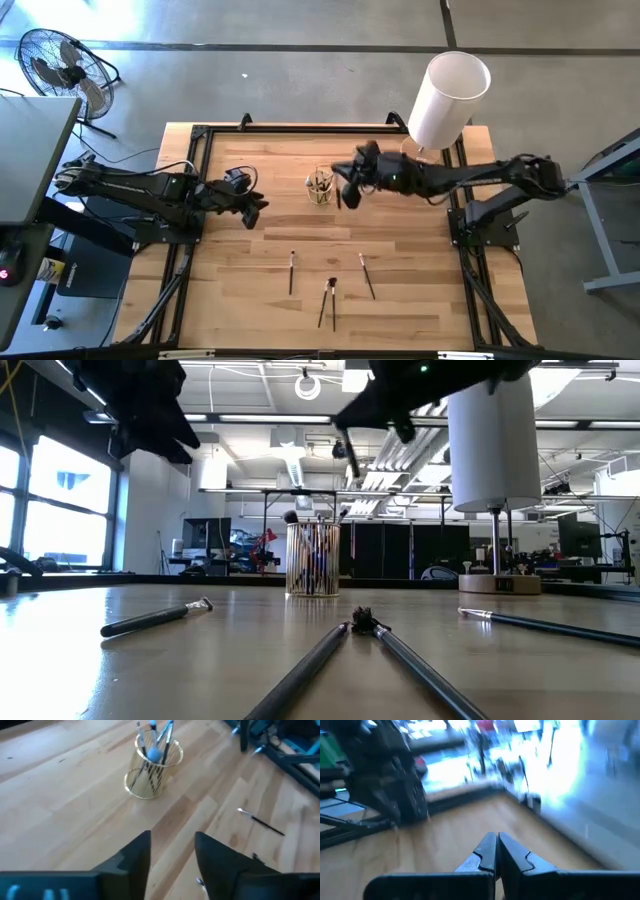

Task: Put items in baskets/containers
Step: Put the black powder brush into the gold container, then put the black eyeshadow brush into the gold container

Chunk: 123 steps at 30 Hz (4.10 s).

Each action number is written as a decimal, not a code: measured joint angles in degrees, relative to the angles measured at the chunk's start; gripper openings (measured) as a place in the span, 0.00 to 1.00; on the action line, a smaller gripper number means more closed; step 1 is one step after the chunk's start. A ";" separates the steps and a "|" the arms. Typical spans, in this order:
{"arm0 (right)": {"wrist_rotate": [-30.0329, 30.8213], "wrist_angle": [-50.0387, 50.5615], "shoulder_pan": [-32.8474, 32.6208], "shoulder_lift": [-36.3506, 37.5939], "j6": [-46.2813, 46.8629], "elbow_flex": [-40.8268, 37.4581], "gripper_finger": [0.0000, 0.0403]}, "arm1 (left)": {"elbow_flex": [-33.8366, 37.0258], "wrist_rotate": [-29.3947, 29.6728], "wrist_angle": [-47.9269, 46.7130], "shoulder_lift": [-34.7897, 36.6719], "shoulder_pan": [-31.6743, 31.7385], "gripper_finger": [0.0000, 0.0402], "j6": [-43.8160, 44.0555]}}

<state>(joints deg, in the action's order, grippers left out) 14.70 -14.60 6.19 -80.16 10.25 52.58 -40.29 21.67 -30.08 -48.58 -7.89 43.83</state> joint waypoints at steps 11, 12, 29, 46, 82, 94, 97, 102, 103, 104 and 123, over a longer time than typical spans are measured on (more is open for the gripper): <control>-11.72 -23.81 6.99 -14.15 -26.63 0.00 0.00 | 0.02 -0.20 5.10 -8.64 -0.01 0.46 0.20; -11.87 -23.77 7.41 -15.03 -27.32 0.00 0.00 | 0.02 -0.31 6.46 -9.44 -0.01 0.46 0.20; -9.85 -11.39 8.34 -15.80 -22.33 0.02 0.25 | 0.02 1.39 12.30 -18.48 -0.01 0.46 5.95; 1.88 42.26 -2.67 11.08 21.71 0.09 0.37 | -8.21 -4.90 1.34 -26.86 -0.62 0.46 14.46; 11.95 53.96 -32.96 27.10 47.97 -19.02 0.29 | -23.93 -20.01 -5.23 -56.02 -5.63 0.46 43.07; 14.32 53.34 -32.94 29.24 44.78 -18.99 0.29 | -23.87 -17.50 -5.27 -56.43 -5.63 0.33 45.87; 14.49 53.39 -32.94 29.22 44.75 -18.99 0.29 | -23.80 -18.25 -5.49 -56.48 -5.61 0.21 46.53; 14.49 54.17 -32.94 29.22 44.75 -18.99 0.29 | -23.78 -17.97 -5.00 -56.56 -5.62 0.02 46.58; 14.49 54.36 -32.94 29.22 44.75 -18.99 0.29 | -23.78 -17.84 -4.88 -56.56 -5.63 0.02 46.66; 14.49 54.57 -32.94 29.22 44.75 -18.99 0.29 | -23.77 -17.83 -4.86 -56.27 -5.63 0.02 46.64; 16.36 56.37 -32.94 29.18 44.73 -18.98 0.29 | -51.66 18.22 -29.46 -53.91 -4.81 0.00 30.39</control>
<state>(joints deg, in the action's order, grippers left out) 31.06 41.77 -26.74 -50.98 54.98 33.59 -91.95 39.89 -59.53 -102.49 -12.70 74.23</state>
